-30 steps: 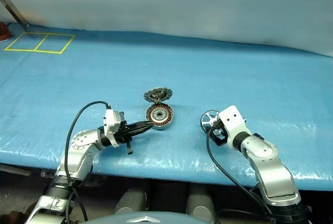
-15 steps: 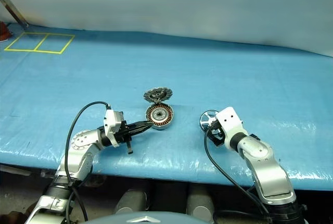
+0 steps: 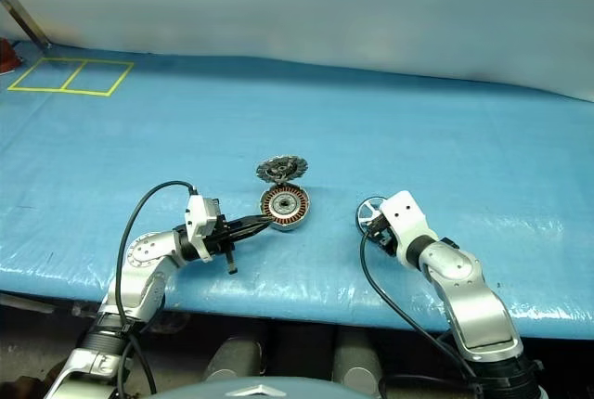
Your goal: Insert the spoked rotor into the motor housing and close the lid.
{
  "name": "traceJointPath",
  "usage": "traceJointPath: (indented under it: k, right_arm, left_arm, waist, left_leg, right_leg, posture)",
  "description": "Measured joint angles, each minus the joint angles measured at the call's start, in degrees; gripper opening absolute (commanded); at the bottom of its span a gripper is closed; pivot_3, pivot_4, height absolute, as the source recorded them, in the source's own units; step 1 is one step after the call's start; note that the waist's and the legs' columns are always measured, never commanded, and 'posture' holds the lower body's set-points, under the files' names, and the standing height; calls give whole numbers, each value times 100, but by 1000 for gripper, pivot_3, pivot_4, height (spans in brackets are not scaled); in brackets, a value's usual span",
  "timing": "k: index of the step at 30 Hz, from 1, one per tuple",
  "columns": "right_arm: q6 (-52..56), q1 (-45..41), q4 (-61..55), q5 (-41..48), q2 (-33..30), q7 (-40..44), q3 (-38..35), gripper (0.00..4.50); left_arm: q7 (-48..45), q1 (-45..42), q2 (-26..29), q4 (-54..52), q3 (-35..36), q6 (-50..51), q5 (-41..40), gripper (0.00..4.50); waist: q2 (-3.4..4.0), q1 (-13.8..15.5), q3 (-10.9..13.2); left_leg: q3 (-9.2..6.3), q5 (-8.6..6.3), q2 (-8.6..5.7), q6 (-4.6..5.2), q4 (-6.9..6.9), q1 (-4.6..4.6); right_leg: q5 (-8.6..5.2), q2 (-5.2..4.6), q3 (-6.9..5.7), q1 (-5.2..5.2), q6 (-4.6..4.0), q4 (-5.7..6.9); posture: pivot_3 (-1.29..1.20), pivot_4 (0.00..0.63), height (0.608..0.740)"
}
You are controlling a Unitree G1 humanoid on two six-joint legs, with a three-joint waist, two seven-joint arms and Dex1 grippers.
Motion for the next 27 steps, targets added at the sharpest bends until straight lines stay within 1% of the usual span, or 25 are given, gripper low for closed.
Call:
traceJointPath:
  k: [9, 12, 19, 27]
  right_arm:
    - [-62, 0, -10, 59, 85, 15, -89, 1585]
    - [-126, -13, -73, 288, 260, 131, -165, 1585]
    - [-367, -104, -375, 1112, 640, 691, 33, 1585]
    - [-554, -526, -324, 1430, 777, 963, 317, 1585]
  left_arm:
    - [49, 167, 25, 0, 160, -40, -47, 0]
    - [70, 222, 25, -1, 254, -43, -77, 0]
    - [106, 309, 28, -2, 424, -91, -229, 0]
    - [113, 400, 24, -2, 445, -76, -277, 0]
  waist:
    - [-15, -32, -9]
    - [-13, -36, -8]
    - [1, -13, 4]
    - [3, -21, 5]
  left_leg:
    - [1, -1, 3, -1, 0, 8]
    - [1, 0, 3, -1, -3, 3]
    - [-5, -1, -2, 1, -4, -19]
    - [-5, -1, -2, 1, -4, -18]
  right_leg:
    - [-1, 0, 0, 4, -1, 1]
    - [-1, 0, 0, -3, -1, 1]
    - [-1, -3, -3, -16, -1, -5]
    - [-1, -2, -4, -17, -1, -4]
  posture:
    - [0, 150, 740]
    - [0, 150, 740]
    - [0, 150, 740]
    - [0, 150, 740]
